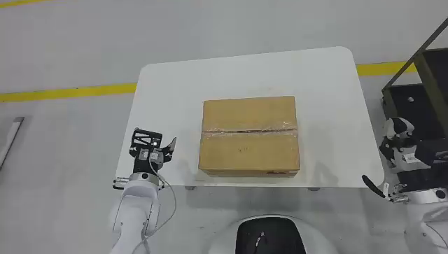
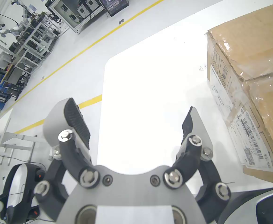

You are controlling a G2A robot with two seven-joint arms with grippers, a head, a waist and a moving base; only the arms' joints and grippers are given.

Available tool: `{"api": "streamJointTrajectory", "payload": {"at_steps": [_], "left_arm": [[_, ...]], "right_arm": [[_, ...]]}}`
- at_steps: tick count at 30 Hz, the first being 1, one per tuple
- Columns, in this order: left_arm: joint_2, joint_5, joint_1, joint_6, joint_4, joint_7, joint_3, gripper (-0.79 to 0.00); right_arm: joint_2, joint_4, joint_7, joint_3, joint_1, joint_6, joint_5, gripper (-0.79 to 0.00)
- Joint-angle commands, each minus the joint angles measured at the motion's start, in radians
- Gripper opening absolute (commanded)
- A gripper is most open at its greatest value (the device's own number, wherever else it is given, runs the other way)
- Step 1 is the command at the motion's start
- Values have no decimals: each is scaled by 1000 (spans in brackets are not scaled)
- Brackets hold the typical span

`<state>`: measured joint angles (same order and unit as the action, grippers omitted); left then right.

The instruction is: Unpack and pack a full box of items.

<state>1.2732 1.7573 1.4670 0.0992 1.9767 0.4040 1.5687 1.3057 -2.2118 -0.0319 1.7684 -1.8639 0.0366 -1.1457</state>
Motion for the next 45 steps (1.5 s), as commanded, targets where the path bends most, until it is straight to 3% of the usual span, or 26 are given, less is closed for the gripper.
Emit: {"api": "streamJointTrajectory", "payload": {"at_steps": [1, 19, 32, 45], "left_arm": [[0, 0, 0, 0, 0, 0, 0, 0], [0, 0, 0, 0, 0, 0, 0, 0], [0, 0, 0, 0, 0, 0, 0, 0], [0, 0, 0, 0, 0, 0, 0, 0]], "right_arm": [[0, 2, -1, -3, 2, -1, -4, -785], [-1, 54, 17, -27, 21, 40, -26, -785], [6, 288, 30, -258, 197, 85, -135, -785], [14, 434, 73, -386, 327, 132, -151, -785]]}}
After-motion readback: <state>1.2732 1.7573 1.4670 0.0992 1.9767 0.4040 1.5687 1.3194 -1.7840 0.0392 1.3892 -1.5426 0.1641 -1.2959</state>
